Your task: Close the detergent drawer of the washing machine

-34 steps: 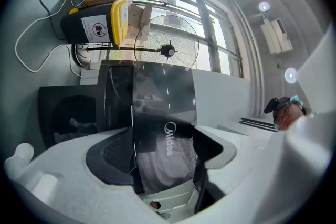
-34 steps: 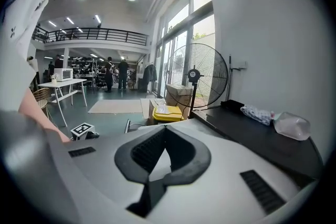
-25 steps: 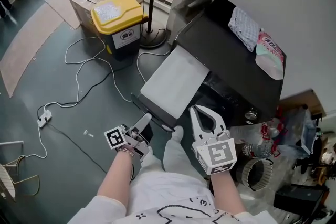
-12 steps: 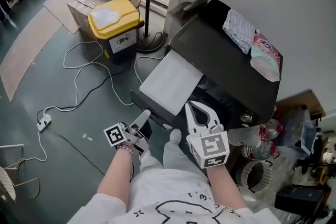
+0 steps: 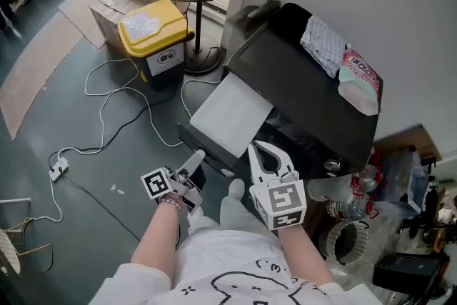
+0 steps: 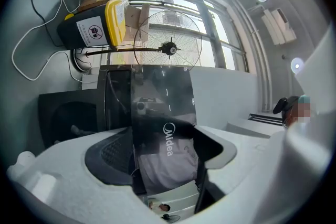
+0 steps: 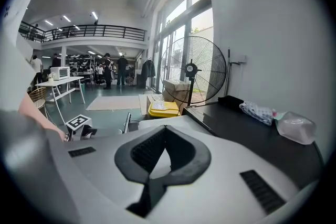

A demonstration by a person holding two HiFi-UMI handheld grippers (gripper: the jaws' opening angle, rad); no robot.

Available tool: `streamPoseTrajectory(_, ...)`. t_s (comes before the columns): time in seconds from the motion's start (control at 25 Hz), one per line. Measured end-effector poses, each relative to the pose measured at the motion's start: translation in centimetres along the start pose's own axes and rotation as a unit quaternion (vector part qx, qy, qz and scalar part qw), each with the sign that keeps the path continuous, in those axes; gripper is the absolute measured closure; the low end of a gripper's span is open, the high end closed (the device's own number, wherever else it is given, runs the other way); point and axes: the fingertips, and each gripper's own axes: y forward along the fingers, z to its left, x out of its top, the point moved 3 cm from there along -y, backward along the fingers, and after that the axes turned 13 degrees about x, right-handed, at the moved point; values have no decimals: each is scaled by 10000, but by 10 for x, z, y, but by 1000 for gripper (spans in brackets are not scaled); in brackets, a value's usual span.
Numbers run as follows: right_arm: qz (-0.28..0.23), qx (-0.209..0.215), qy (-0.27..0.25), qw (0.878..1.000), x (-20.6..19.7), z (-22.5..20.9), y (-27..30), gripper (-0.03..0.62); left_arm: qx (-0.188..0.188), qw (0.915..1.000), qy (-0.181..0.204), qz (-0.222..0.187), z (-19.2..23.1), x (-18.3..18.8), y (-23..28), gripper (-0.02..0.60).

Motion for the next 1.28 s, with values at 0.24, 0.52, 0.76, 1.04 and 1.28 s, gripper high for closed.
streamPoseTrajectory(0.24,49,-45,-64,10000,-2,-10,0,594,9,10000,17,6,-1,3,14,235)
streamPoseTrajectory(0.52,58,-145,7,9999,0,-30,3,594,41,10000,-35,-8,-2,5,31,235)
streamPoseTrajectory(0.76,58,-226,79,9997,0,-46,4,594,67,10000,6,38,-1,8,46,235)
streamPoseTrajectory(1.04,46,-284,136,9995,-1,-66,7,594,124,9998,6,123,1,10,64,235)
streamPoseTrajectory(1.28,58,-349,179,9992,-2,-81,10,594,200,9995,80,217,6,11,75,235)
